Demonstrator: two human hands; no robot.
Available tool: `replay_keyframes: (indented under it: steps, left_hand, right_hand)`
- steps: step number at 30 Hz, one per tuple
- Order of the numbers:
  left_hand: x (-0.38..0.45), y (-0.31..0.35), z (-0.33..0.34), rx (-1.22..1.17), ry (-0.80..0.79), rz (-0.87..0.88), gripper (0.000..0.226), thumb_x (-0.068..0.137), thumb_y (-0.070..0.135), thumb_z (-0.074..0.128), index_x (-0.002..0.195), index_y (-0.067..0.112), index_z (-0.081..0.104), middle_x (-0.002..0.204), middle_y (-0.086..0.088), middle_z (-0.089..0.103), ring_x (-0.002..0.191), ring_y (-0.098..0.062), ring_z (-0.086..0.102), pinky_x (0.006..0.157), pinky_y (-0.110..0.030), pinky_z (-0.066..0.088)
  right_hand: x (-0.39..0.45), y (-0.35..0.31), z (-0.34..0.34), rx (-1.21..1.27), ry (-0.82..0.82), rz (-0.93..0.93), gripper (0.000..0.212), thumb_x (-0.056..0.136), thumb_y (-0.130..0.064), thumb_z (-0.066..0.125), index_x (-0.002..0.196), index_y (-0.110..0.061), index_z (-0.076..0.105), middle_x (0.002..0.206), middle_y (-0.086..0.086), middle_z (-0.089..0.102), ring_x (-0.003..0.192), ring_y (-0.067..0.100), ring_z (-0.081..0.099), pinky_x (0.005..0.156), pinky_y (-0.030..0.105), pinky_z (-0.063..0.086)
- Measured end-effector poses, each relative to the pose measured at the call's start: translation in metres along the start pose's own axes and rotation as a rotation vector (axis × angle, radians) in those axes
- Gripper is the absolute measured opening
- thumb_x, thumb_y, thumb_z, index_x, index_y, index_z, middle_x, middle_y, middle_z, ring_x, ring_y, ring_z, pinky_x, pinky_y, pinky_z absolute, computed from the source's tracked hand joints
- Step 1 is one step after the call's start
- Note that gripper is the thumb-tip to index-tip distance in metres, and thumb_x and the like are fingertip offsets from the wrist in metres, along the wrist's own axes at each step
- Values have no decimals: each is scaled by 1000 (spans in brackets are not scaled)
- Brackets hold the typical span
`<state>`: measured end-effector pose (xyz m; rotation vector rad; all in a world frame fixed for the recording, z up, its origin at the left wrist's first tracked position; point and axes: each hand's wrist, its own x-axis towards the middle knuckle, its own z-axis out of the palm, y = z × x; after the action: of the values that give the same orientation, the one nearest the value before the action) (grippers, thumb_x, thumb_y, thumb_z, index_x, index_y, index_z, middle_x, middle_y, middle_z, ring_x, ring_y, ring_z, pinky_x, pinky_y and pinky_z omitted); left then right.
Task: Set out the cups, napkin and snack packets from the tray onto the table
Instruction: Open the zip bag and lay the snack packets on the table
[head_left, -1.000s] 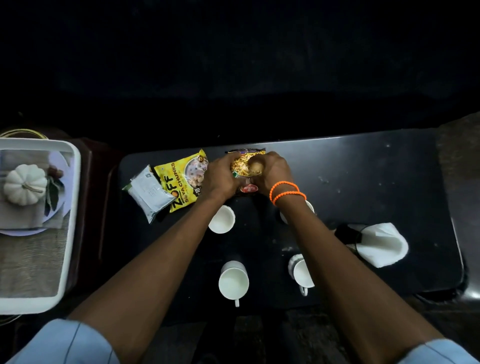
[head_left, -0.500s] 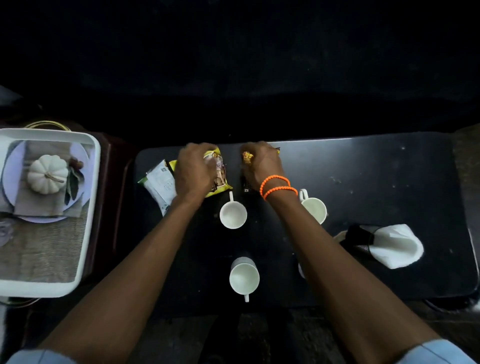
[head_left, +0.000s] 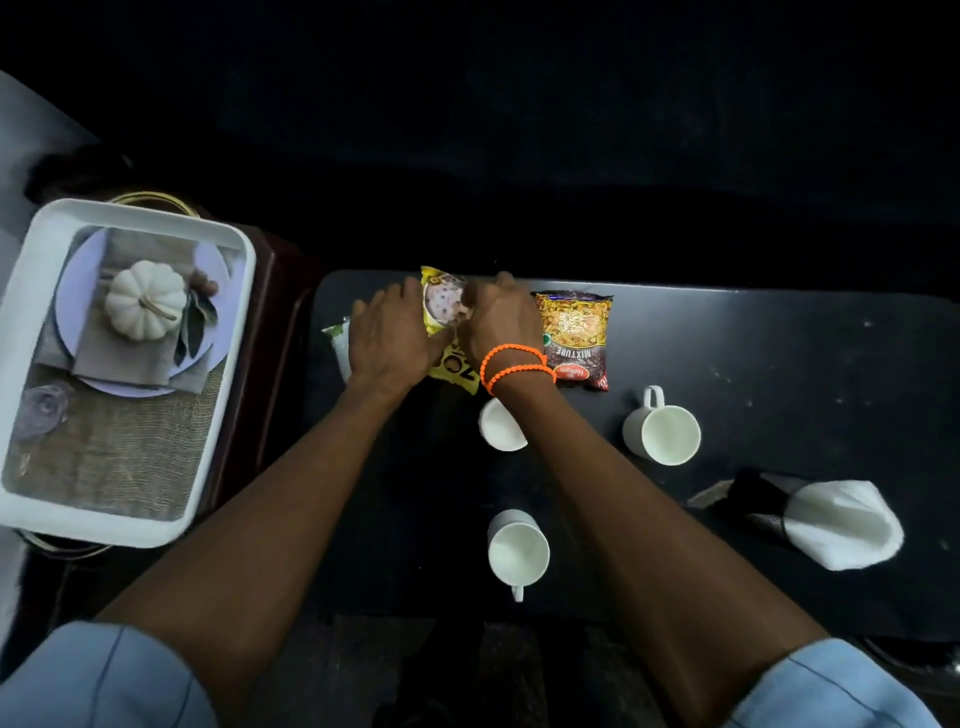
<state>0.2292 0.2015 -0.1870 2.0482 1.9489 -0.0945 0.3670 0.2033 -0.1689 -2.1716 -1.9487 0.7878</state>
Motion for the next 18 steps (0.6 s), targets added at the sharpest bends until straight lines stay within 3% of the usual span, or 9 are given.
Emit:
replay_keyframes:
  steps: [3, 8, 18]
  left_hand:
    - [-4, -10, 2, -31, 69, -19, 54, 92, 53, 66, 120, 9, 57, 119, -15, 61, 114, -36, 57, 95, -50, 42]
    - [-8, -29, 6, -221, -80, 69, 65, 97, 47, 65, 156, 25, 46, 156, -11, 48, 145, -33, 42, 115, -54, 33]
    - [-15, -37, 16, -184, -41, 56, 67, 98, 59, 59, 157, 31, 44, 164, -12, 43, 155, -32, 32, 123, -52, 22]
  right_hand:
    - [1, 0, 4, 9, -133, 8, 34, 92, -12, 67, 126, -10, 67, 129, 23, 59, 118, 43, 60, 96, 49, 55]
    - [2, -1, 14, -22, -205, -27, 46, 87, -12, 76, 130, -14, 61, 142, 20, 48, 127, 42, 53, 95, 50, 57]
    - [3, -2, 15, -50, -209, -58, 50, 87, -5, 74, 133, -15, 58, 142, 20, 47, 130, 42, 49, 97, 52, 55]
